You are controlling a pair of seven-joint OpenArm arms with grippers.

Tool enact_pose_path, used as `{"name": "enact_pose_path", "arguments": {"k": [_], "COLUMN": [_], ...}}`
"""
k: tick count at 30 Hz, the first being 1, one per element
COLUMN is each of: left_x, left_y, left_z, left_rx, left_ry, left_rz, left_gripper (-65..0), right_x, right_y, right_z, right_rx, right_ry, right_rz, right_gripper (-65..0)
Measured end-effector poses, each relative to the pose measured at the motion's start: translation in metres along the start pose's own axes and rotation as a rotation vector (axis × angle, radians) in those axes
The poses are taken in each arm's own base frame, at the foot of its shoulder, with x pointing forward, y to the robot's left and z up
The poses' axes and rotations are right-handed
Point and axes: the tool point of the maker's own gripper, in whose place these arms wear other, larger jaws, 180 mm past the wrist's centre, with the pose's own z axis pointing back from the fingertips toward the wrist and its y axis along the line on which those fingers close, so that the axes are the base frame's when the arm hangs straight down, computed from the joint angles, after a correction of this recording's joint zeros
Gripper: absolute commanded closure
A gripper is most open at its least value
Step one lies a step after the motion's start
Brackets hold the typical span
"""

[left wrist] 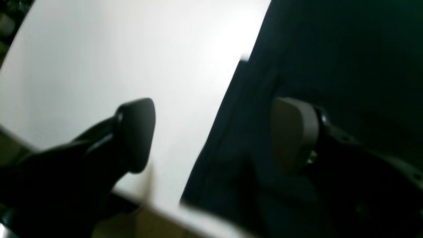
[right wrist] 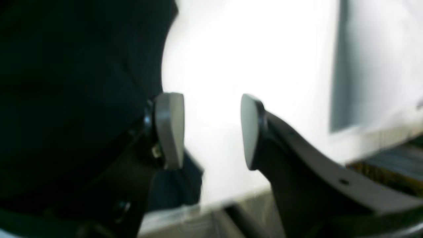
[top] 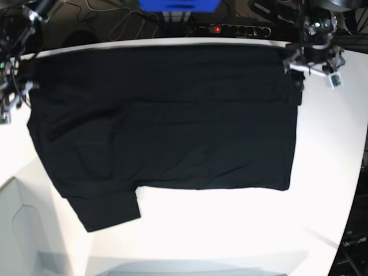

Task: Fold the T-shirt properly
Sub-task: 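Move both grippers to the hem corners and grasp them, then lift the hem with both grippers and fold it toward the collar edge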

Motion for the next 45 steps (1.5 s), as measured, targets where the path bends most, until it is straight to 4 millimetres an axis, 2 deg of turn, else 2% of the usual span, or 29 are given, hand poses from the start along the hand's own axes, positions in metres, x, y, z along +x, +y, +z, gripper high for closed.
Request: {"name": "enact_pose_path", "arguments": {"k": [6,9,13,15,17,18,21,24,26,29,32,36,39,42,45], "left_x": [0.064,0.082,0.103,0.112,0.112,0.111,0.112,0.120,0.126,0.128,0.121,0.128,0.124,0.115,0.110], "left_y": [-0.022,-0.030,-0.037,-0.043,-0.043,-0.046,-0.060,-0.079,-0.084,-0.083,-0.087,-0.110,-0.124,-0.134,-0.134], "left_z": [-0.023,-0.039,-0.068,-0.084,-0.101,-0.109,-0.130,-0.147,-0.157,-0.170,-0.186,-0.201,-0.209,-0.219,-0.229], "left_rx": [-0.038,-0.054,-0.063,-0.085,-0.073,-0.081,-0.109,-0.147,-0.155,-0.142,-0.140,-0.165,-0.182,-0.187,-0.174], "left_ry": [-0.167,-0.201,-0.222,-0.218,-0.190,-0.173,-0.136,-0.114,-0.105,-0.081,-0.029,-0.051,-0.056,-0.025,-0.002], "left_rz": [0.062,0.104,0.172,0.187,0.183,0.176,0.166,0.174,0.191,0.208,0.239,0.208,0.138,0.102,0.109], "left_gripper": [-52.7,-52.9,-53.0,-53.0,-53.0,-53.0,-53.0,-53.0,-53.0,-53.0,-53.0,-53.0,-53.0,-53.0,-53.0], "right_x": [0.107,0.135,0.188,0.202,0.201,0.199,0.199,0.200,0.195,0.189,0.186,0.165,0.151,0.150,0.152], "right_y": [0.036,0.049,0.080,0.097,0.105,0.103,0.082,0.056,0.051,0.058,0.063,0.070,0.074,0.074,0.076], "right_z": [-0.040,-0.071,-0.098,-0.109,-0.121,-0.128,-0.144,-0.151,-0.153,-0.155,-0.156,-0.160,-0.163,-0.163,-0.163], "right_rx": [0.142,0.189,0.315,0.382,0.419,0.413,0.340,0.251,0.235,0.244,0.251,0.255,0.257,0.257,0.261], "right_ry": [-0.167,-0.121,-0.256,-0.299,-0.301,-0.303,-0.330,-0.374,-0.378,-0.363,-0.362,-0.324,-0.296,-0.297,-0.299], "right_rz": [-0.012,0.010,-0.051,-0.083,-0.124,-0.164,-0.274,-0.348,-0.357,-0.356,-0.357,-0.351,-0.348,-0.349,-0.352], "right_gripper": [-28.4,-28.4,-28.5,-28.5,-28.5,-28.5,-30.9,-34.0,-35.0,-35.1,-35.1,-35.1,-35.1,-35.1,-35.0]}}
